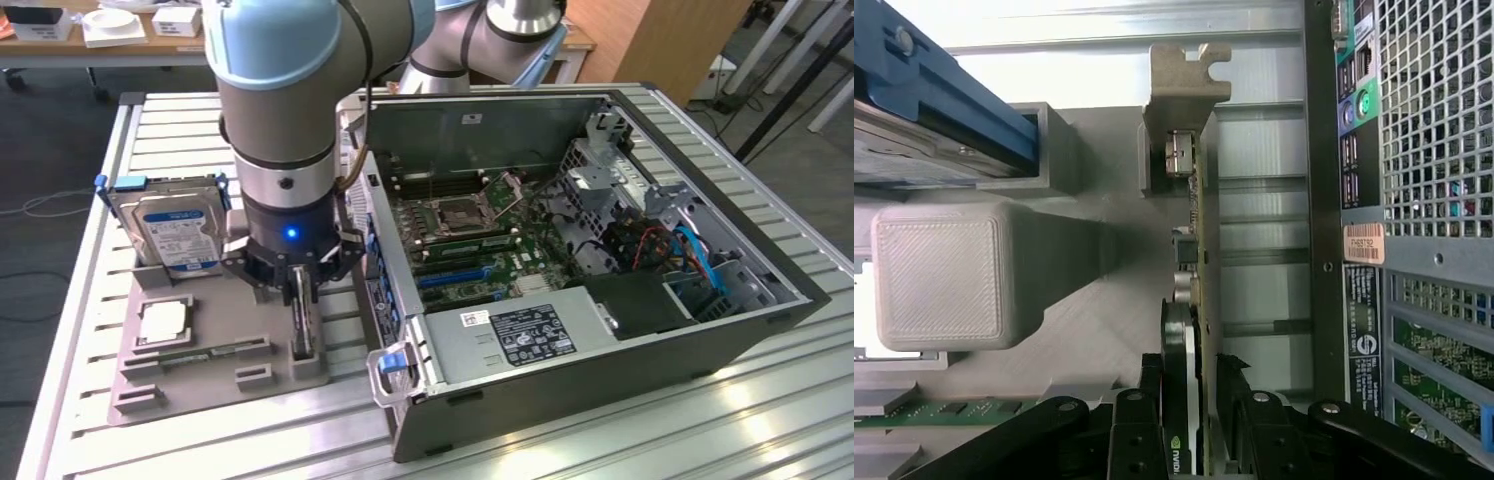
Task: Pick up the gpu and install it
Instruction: 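Pick up the gpu and move the gpu toward the slot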
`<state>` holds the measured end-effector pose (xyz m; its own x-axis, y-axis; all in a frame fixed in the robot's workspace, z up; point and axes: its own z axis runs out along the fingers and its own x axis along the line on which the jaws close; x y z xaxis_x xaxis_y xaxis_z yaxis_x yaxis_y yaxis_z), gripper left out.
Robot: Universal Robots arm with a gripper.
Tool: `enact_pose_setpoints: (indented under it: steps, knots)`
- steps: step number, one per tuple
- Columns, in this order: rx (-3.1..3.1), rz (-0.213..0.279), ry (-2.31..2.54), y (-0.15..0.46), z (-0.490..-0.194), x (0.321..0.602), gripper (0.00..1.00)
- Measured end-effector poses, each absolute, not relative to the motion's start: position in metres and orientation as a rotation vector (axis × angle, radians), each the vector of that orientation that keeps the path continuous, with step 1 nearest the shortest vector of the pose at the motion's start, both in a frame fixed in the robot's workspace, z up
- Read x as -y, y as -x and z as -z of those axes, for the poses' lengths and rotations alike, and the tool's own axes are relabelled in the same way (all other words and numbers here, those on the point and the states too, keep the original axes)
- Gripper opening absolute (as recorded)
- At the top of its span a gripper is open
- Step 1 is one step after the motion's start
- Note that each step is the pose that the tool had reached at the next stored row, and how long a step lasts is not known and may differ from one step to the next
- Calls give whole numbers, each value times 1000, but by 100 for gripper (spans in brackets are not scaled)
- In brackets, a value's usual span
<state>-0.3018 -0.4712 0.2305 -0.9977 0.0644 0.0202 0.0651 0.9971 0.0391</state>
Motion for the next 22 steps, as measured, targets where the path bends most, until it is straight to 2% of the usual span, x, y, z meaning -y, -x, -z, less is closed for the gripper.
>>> enact_pose_setpoints:
  steps: [3, 4, 5, 7, 22]
  knots:
    - [3120, 62, 101, 302, -229, 471, 36]
    - [3120, 62, 101, 302, -229, 471, 34]
    - [3120, 62, 101, 302, -229, 471, 28]
    - [3120, 62, 101, 302, -229, 471, 27]
    - [3120, 63, 86, 304, -229, 471, 27]
